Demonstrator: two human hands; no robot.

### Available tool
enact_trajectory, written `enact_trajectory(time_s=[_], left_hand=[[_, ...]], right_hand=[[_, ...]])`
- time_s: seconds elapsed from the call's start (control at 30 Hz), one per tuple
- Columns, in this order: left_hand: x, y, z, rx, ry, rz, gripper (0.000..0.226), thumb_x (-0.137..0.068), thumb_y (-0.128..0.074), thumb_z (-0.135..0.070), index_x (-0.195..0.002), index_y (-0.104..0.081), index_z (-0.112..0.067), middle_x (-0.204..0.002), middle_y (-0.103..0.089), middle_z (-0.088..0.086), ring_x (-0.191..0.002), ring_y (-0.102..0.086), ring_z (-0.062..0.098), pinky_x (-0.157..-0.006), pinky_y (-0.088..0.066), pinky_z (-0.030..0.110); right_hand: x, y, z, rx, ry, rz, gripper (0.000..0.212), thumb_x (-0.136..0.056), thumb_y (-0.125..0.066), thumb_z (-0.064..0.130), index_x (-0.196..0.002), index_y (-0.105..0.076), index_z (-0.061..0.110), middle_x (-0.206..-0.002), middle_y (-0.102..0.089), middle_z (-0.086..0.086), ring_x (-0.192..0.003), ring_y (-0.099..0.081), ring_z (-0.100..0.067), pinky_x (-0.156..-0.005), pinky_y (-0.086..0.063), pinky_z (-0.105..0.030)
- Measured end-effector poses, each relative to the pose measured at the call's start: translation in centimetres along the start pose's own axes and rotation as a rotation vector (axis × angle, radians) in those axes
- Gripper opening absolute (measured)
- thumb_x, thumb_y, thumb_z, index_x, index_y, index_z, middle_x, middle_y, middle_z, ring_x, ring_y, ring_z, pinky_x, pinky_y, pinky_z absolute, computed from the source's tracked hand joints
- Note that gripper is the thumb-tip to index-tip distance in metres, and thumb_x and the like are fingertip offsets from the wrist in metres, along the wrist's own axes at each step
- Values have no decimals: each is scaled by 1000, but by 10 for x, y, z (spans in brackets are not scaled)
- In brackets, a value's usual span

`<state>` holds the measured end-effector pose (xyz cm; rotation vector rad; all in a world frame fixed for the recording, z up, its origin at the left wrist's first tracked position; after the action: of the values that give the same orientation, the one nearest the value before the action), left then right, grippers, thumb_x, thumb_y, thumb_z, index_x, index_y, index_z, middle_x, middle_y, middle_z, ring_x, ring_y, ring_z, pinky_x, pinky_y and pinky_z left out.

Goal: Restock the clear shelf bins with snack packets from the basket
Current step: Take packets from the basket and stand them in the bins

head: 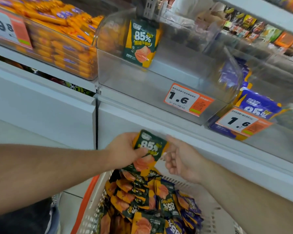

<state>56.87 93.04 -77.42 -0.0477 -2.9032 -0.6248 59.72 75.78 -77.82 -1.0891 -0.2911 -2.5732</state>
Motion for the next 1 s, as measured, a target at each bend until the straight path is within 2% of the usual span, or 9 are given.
enact_trajectory(time_s=[0.07, 0.2, 0.43, 0.6, 0.7, 0.8, 0.87, 0.93, 1.0], left_hand=[[-2, 8, -1, 234, 81, -16, 11, -87, -73, -18, -95, -71, -25, -90, -76, -6, -89, -72, 15, -86, -57, 37], [3, 6, -18, 491, 148, 24, 14, -89, -70, -11, -103, -72, -14, -97, -76, 4, -93, -72, 25, -87, -56, 40], [0, 39, -75, 583, 1, -80, 16, -92, -65, -13, -107, -70, -13, -99, -76, 6, -93, -72, 26, -88, -57, 44], [-2, 86, -101, 653, -105, -325, 25, -96, -57, -23, -78, -72, -14, -75, -74, 4, -70, -69, 22, -68, -55, 34], [-6, 114, -111, 711, -132, -458, 43, -92, -47, -20, -55, -67, -19, -57, -63, 1, -51, -58, 17, -52, -46, 24], [-7, 139, -117, 623, -251, -616, 40, -92, -43, -17, -59, -65, -21, -57, -61, -2, -54, -53, 11, -51, -42, 19], [-5, 152, -115, 486, -335, -762, 22, -83, -48, -20, -69, -63, -27, -67, -62, -9, -72, -57, 9, -70, -46, 21], [0, 158, -119, 130, -446, -902, 21, -75, -49, -19, -81, -62, -34, -85, -63, -17, -98, -57, 17, -92, -45, 39], [-2, 149, -126, -268, -572, -951, 30, -73, -50, -20, -98, -67, -26, -107, -64, -10, -113, -49, 28, -97, -39, 53]], right_hand=[[4, 2, 10, 44, 98, 15, 46, -90, -51, 61, -95, -55, 14, -60, -42, 0, -49, -35, -13, -50, -29, -27], [25, -10, 37, 295, 360, 7, 16, -97, -59, 23, -82, -62, 16, -50, -45, 4, -47, -32, -14, -49, -26, -26], [70, -17, 112, 361, 637, -75, 9, -94, -61, 6, -89, -69, 7, -52, -56, -4, -34, -41, -13, -37, -32, -22], [100, -30, 158, 287, 736, -124, 13, -92, -63, 6, -80, -66, 5, -66, -58, -27, -31, -41, -11, -34, -31, -18], [106, -30, 188, 192, 716, -130, 18, -92, -63, 9, -74, -62, 6, -58, -55, -20, -30, -39, -10, -34, -29, -15], [92, -19, 215, 30, 646, -182, 19, -92, -63, 8, -74, -55, 11, -50, -47, -4, -32, -38, -8, -33, -29, -14], [75, -14, 229, -47, 584, -214, 17, -92, -61, 7, -78, -54, 12, -57, -46, -2, -32, -39, -5, -33, -31, -13], [54, -11, 243, -37, 554, -242, 14, -94, -60, 8, -81, -55, 13, -60, -47, 0, -33, -41, -4, -33, -33, -13], [34, -10, 261, 22, 572, -304, 12, -94, -60, 9, -83, -55, 13, -63, -50, -2, -35, -43, -5, -35, -36, -14]])
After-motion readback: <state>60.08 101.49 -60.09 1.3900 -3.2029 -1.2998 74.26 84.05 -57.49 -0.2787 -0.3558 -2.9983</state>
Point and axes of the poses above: each hand's wrist, its own x-axis away from the middle knuckle, its own y-axis out of the back of the hand, z = x × y, the point moved 8 cm from there along -x, towards the middle knuckle
